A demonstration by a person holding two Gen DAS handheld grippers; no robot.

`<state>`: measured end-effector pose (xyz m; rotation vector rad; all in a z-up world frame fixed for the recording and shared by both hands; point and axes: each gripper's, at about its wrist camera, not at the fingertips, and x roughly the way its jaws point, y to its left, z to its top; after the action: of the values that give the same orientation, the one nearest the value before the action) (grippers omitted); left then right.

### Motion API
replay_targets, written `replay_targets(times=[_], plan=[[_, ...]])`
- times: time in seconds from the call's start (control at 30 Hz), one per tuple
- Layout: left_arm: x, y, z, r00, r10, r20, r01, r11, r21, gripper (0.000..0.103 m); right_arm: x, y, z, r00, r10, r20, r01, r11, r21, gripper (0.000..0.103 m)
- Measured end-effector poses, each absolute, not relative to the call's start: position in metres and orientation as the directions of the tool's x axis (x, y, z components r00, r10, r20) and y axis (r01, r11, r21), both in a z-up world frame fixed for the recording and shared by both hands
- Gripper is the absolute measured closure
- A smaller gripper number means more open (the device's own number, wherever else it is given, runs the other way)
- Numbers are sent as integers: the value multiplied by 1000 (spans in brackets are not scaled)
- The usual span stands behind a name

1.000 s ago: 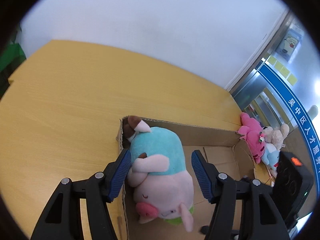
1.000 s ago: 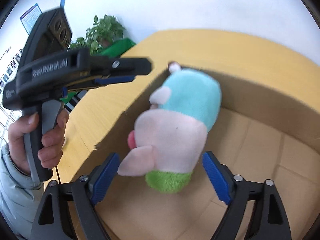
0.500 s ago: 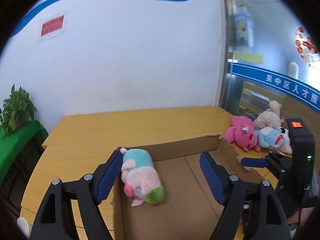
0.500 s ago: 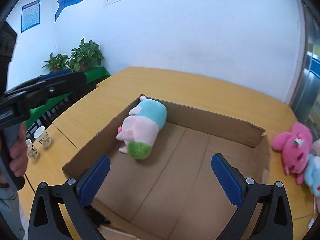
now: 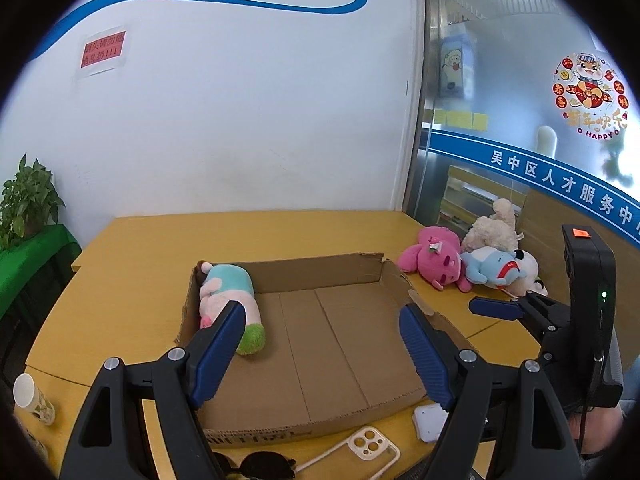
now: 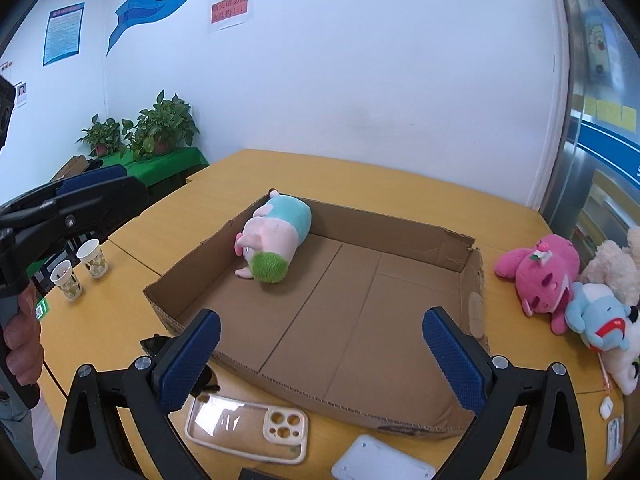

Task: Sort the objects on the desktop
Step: 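Open both grippers to drop the bunny into the box, withdraw, then close both grippers on the black UGREEN box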

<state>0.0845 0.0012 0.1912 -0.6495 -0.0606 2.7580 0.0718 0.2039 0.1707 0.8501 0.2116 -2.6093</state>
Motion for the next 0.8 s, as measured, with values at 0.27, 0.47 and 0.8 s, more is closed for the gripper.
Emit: replay_targets(times=[0.27, 0.47, 0.8], plan=[[112, 19, 149, -777, 375, -506, -332, -927, -177, 24, 109, 232, 153, -701, -370, -610, 434, -900, 48, 0], [117, 26, 86, -623, 462, -631, -363, -885, -290, 24, 178, 278, 94, -595, -454, -663, 582, -812, 34, 0], [119, 49, 19, -398, 607, -688, -369, -792, -486, 24, 195, 283, 1, -397, -474, -786, 569, -799, 195, 0]])
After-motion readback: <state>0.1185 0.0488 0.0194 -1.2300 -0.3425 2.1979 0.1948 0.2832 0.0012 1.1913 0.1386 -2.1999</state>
